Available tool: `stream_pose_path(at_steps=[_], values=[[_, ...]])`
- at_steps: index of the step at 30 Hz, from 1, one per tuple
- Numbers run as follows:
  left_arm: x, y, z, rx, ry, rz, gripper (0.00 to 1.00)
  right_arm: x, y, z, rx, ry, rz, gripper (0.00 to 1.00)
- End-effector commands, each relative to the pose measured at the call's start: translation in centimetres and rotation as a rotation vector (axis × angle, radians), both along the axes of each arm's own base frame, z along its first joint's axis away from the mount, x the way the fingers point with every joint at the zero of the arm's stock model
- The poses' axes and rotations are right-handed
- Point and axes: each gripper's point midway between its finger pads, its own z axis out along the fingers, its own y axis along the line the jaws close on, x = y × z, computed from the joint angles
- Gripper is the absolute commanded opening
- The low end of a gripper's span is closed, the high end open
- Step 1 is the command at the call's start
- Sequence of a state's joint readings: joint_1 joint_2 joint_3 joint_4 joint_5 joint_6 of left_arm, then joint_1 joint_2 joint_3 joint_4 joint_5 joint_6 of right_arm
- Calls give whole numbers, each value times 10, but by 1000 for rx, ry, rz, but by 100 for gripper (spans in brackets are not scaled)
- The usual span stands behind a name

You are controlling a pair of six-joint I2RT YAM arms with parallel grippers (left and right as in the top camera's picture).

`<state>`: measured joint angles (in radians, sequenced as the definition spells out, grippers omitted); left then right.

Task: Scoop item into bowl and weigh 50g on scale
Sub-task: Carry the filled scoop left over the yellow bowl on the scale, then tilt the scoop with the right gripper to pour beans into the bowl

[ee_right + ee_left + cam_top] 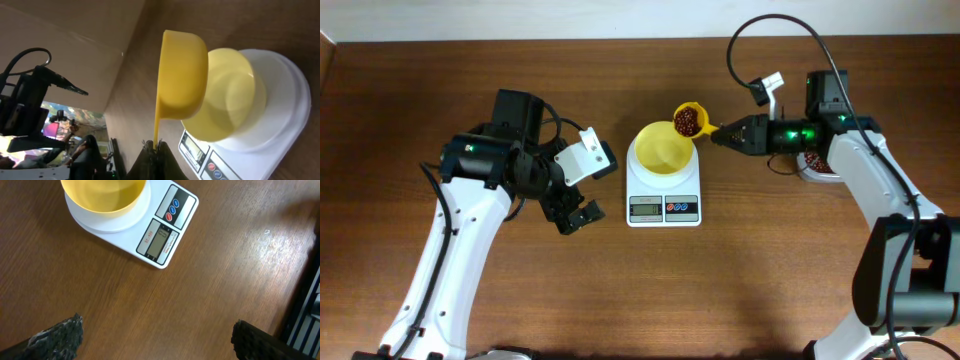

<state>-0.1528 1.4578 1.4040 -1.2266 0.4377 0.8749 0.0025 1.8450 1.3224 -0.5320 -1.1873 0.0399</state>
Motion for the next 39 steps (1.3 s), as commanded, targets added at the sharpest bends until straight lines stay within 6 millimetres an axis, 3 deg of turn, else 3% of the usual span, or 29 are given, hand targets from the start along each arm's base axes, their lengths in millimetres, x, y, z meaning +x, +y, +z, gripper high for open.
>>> stream_pose_path(at_steps=[1,19,39], values=[[-1,0,-2,-6,3,-12,99,-5,15,-5,-24,-119,78,4],[-1,0,-2,-6,3,-12,99,6,10,-25,-194,-277,91,4],[-1,0,-2,-6,3,-12,99,15,6,-26,-261,-436,121,4]])
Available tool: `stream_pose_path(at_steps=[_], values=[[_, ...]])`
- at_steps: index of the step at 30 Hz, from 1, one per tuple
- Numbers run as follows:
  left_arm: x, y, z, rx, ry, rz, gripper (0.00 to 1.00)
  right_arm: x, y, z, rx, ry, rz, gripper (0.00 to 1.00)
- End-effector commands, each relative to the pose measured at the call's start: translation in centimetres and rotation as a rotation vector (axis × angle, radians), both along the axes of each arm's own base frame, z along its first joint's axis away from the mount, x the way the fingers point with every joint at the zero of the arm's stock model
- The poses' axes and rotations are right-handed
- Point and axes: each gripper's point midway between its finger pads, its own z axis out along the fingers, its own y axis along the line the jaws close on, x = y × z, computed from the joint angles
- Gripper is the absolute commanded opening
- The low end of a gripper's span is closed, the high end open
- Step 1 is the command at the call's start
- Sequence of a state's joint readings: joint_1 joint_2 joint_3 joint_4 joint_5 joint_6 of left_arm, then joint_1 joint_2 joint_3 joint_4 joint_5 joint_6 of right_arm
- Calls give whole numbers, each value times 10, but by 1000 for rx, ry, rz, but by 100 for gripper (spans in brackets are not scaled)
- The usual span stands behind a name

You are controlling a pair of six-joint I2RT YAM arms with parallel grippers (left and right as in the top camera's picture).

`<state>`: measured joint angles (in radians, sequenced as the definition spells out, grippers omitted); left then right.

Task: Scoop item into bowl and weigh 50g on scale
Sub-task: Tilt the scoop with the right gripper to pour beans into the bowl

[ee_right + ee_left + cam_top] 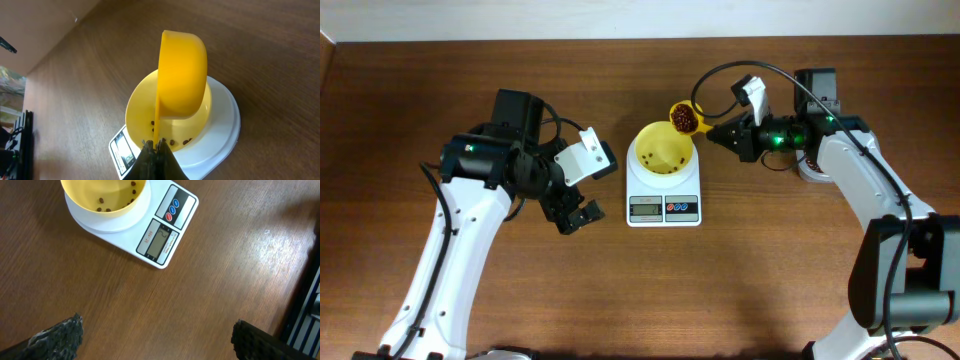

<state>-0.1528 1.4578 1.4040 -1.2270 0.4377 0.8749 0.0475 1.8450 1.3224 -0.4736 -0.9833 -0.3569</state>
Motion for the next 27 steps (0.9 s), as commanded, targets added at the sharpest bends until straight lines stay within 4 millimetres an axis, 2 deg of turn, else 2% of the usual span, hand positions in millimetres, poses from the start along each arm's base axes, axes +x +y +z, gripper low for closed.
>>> stream_pose_path(at_steps=[1,3,10,20,22,25,27], values=[[-1,0,-2,-6,3,-12,99,-2,3,-5,-7,-17,24,4],[-1,0,-2,-6,3,-12,99,-2,5,-5,-9,-24,31,4],[-1,0,-2,-6,3,-12,99,-12,27,-7,-60,-148,150,4],[-1,0,-2,-6,3,-12,99,-13,29,-9,-76,-167,165,4],[-1,0,-2,-6,3,-12,99,-9,25,-15,-128,-213,173,4],[-1,0,-2,-6,3,-12,99,-17,32,-3,-54,-222,213,4],[-1,0,-2,-6,3,-12,99,-11,27,-14,-122,-248,204,4]])
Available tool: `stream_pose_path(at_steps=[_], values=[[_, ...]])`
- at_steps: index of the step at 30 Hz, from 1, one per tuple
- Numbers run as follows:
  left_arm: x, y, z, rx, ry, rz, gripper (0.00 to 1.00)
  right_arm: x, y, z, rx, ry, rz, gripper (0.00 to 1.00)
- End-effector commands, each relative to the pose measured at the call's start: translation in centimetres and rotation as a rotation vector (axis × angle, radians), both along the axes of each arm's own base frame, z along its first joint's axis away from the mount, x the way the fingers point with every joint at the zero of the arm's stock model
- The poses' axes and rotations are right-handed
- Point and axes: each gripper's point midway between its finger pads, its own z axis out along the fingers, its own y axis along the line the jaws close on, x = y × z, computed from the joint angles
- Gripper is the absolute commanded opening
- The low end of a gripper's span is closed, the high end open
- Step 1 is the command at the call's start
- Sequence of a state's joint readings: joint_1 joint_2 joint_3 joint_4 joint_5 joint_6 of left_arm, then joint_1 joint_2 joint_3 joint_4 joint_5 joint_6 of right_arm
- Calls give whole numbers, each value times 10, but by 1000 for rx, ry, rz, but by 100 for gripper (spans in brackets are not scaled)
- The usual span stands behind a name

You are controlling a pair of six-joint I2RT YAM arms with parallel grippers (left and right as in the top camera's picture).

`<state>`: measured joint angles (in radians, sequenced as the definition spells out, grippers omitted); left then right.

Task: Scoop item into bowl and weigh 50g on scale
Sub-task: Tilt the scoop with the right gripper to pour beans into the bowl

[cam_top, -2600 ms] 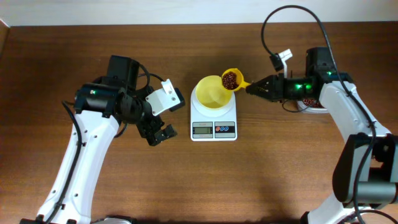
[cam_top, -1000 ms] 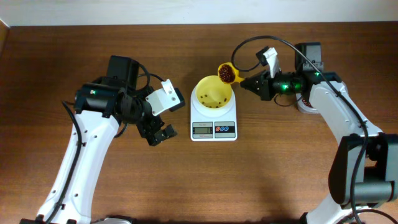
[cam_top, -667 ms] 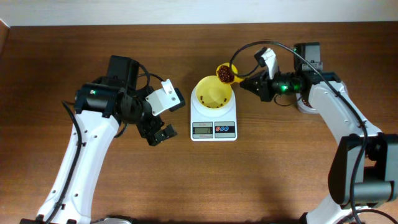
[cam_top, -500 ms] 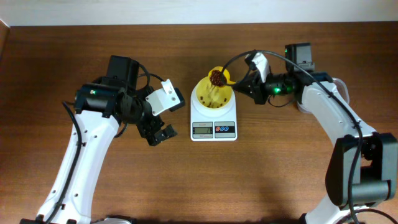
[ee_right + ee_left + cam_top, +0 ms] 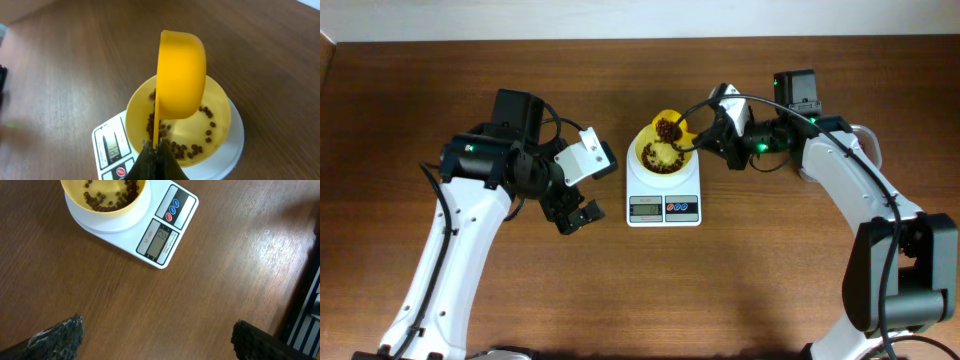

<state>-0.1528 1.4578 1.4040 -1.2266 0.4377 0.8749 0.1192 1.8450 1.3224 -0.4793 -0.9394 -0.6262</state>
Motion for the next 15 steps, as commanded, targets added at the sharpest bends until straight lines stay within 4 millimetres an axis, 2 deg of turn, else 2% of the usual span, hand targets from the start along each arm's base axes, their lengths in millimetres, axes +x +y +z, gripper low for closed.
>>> stream_pose_path(at_steps=[1,4,6,7,9,12,13,15], values=[[-1,0,-2,-6,3,-12,99,-6,5,-1,22,-14,49,4],[-1,0,-2,-6,3,-12,99,-3,2,-6,-12,-40,47,4],[-1,0,-2,-6,3,-12,99,-8,6,1,26,-33,66,4],[-1,0,-2,-6,3,-12,99,-2,1,-8,-30,-65,56,4],[-1,0,-2,-6,3,-12,99,-9,7,3,37,-39,76,4],[-1,0,-2,-6,3,-12,99,-3,4,-5,-7,-63,63,4],[-1,0,-2,-6,3,-12,99,-9,8,4,42,-56,90,4],[-1,0,-2,-6,3,-12,99,1,1,-10,-42,-94,62,4]])
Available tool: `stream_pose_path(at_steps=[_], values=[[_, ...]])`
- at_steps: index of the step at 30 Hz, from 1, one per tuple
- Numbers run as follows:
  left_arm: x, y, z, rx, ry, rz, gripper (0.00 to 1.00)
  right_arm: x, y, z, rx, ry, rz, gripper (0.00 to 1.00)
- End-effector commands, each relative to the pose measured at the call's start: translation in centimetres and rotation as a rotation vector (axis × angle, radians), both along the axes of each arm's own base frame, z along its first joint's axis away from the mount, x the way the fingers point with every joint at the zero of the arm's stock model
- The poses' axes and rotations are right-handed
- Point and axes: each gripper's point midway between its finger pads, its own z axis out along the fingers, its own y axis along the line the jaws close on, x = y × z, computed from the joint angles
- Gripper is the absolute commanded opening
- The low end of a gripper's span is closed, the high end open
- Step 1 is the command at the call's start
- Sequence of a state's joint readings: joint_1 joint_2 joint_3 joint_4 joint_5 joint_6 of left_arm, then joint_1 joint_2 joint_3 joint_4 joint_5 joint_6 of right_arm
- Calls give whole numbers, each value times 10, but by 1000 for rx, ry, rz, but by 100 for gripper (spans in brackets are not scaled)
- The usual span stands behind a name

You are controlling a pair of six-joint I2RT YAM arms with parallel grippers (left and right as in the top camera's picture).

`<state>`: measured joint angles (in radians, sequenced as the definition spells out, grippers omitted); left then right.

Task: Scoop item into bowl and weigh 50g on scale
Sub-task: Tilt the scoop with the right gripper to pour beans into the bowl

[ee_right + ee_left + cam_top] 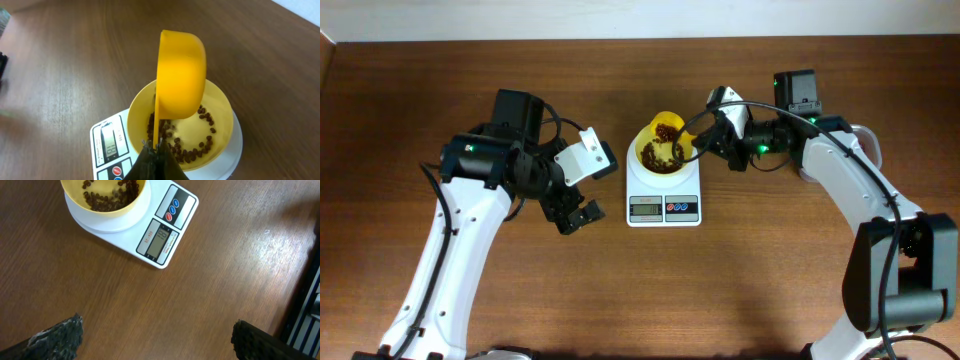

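A white digital scale (663,196) carries a yellow bowl (663,152) with dark brown beans (192,152) across its bottom. My right gripper (155,148) is shut on the handle of a yellow scoop (180,75), tipped on its side over the bowl; overhead, the scoop (667,129) still shows beans at the bowl's far rim. The scale's display (111,144) is lit. My left gripper (575,217) hangs open left of the scale with nothing between its fingers (57,336).
The scale's round buttons (172,208) face the front edge beside the display (160,236). The right arm (850,180) reaches in from the right side of the brown wooden table (770,290). A cable (760,35) loops above the right arm.
More beans lie in the bowl, and the scoop sits slightly farther over the bowl's far rim. The scale's reading has changed. The left arm has not moved.
My right gripper held the full scoop beside the empty bowl's right rim. Then it tilted over the rim and a few beans lay in the bowl. Later many beans covered the bottom, and now more still, with the scoop still tipped.
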<state>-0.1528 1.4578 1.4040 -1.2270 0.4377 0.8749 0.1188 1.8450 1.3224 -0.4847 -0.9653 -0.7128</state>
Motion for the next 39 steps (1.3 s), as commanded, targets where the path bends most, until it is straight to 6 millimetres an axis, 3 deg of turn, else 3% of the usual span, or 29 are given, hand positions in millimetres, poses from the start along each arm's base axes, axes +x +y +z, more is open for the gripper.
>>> stream_pose_path(at_steps=[1,2,4,6,8,10,12,14,15,16,17,18,19,21,23,25,27,29,31,33,34,36,38,39], values=[[-1,0,-2,-6,3,-12,99,-2,4,-3,15,-6,26,4],[-1,0,-2,-6,3,-12,99,-9,9,8,72,4,58,4],[-1,0,-2,-6,3,-12,99,8,-2,-12,-57,-66,8,4],[-1,0,-2,-6,3,-12,99,-3,6,3,32,-25,40,4],[-1,0,-2,-6,3,-12,99,11,-5,-15,-81,-77,-2,4],[-1,0,-2,-6,3,-12,99,-2,5,1,24,-19,31,4],[-1,0,-2,-6,3,-12,99,11,-6,-18,-94,-74,-8,4],[-1,0,-2,-6,3,-12,99,-1,4,-2,8,-42,38,4],[-1,0,-2,-6,3,-12,99,10,-4,-16,-85,-103,19,4],[-1,0,-2,-6,3,-12,99,12,-3,-14,-71,-102,15,4],[-1,0,-2,-6,3,-12,99,-4,11,13,84,-66,83,4],[-1,0,-2,-6,3,-12,99,-2,11,14,73,-105,93,4],[-1,0,-2,-6,3,-12,99,13,1,-5,-47,-157,46,4],[-1,0,-2,-6,3,-12,99,1,8,12,57,-80,62,4],[-1,0,-2,-6,3,-12,99,18,-8,-14,-115,-134,-6,4],[-1,0,-2,-6,3,-12,99,3,1,2,-17,-74,30,4],[-1,0,-2,-6,3,-12,99,15,-10,-18,-136,-125,-3,4],[-1,0,-2,-6,3,-12,99,1,0,-1,-30,-63,25,4],[-1,0,-2,-6,3,-12,99,9,-5,-8,-95,-138,30,4],[-1,0,-2,-6,3,-12,99,-2,7,22,28,-153,87,4],[-1,0,-2,-6,3,-12,98,11,-1,10,-60,-213,57,4],[-1,0,-2,-6,3,-12,99,3,5,25,11,-166,59,4],[-1,0,-2,-6,3,-12,99,14,-4,14,-75,-189,9,4],[-1,0,-2,-6,3,-12,99,8,0,25,-32,-173,16,4]])
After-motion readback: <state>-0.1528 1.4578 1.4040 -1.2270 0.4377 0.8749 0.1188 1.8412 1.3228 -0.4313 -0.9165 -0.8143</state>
